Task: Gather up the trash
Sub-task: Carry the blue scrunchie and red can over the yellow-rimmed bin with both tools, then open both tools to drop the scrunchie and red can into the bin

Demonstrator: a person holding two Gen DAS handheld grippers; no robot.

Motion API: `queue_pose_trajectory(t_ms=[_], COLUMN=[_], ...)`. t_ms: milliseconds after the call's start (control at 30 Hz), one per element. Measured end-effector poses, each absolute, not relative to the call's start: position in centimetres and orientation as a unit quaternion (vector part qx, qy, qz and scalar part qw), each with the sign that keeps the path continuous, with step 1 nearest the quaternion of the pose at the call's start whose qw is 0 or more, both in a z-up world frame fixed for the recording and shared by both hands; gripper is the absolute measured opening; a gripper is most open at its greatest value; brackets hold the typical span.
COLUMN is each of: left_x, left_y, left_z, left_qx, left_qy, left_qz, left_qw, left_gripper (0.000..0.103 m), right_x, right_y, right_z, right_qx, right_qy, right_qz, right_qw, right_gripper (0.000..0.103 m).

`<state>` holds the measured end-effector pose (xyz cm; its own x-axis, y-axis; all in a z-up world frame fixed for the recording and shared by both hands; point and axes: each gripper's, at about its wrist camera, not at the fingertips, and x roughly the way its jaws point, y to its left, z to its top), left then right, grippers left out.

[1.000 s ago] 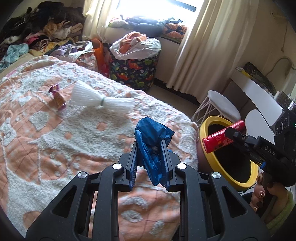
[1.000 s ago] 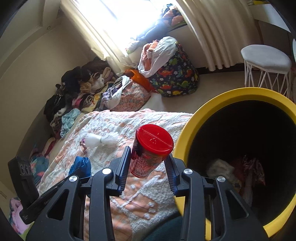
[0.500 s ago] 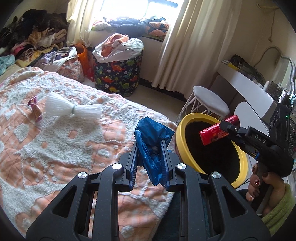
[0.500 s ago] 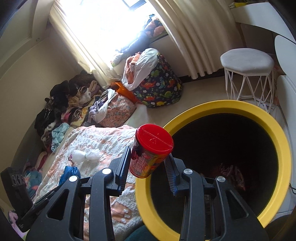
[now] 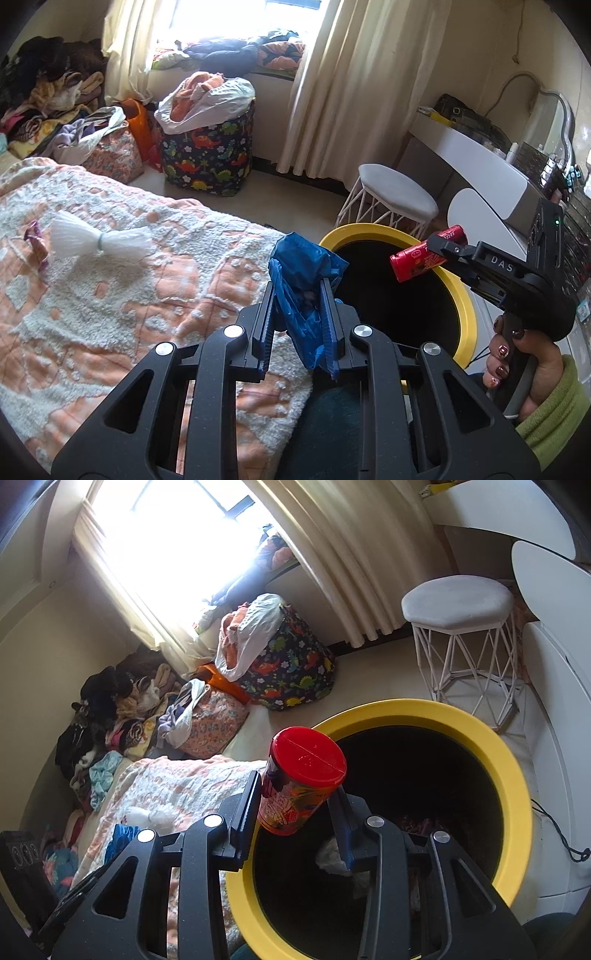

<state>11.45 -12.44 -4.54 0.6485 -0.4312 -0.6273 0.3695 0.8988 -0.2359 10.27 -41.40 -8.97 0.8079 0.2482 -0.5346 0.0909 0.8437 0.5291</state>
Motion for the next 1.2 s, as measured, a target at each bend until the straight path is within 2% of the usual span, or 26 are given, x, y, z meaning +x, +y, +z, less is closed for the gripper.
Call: queue_pose_trajectory(t_ms=[900,1000,1033,1067,1100,1133,1200], left_x=[13.6,13.8,13.9,13.9,13.9,13.8,13.7], left_y=[-21.5,-21.9,-22.0,-22.0,-21.8,-21.5,-20.8], left_z=[-7.9,-8.4,-8.5,-8.6,-8.6,-8.5,-8.5], left_qx=[-0.005,-0.005,-0.005,-0.005,-0.003,0.000,0.002], left_qy=[0.398,0.402,0.402,0.401,0.398,0.391,0.382], left_qz=[-0.285,-0.287,-0.285,-0.281,-0.273,-0.265,-0.253], left_qw=[0.872,0.870,0.870,0.872,0.876,0.881,0.889], left_gripper=[0.017,0.017,0.023,0.029,0.048,0.061,0.072], right_x=[8.9,8.9,9.0,9.1,9.2,9.2,9.3], right_y=[-45.8,-46.1,-46.1,-46.1,-46.1,-46.1,-45.8], right_z=[-10.1,-10.2,-10.3,-10.4,-10.5,-10.4,-10.4], right_qx=[0.310,0.320,0.322,0.323,0.324,0.325,0.320], right_qy=[0.303,0.302,0.305,0.308,0.309,0.307,0.308], right_qz=[-0.029,-0.033,-0.031,-0.029,-0.028,-0.029,-0.029], right_qw=[0.901,0.897,0.896,0.894,0.894,0.894,0.896], right_gripper=[0.035,0.039,0.044,0.055,0.058,0.058,0.058])
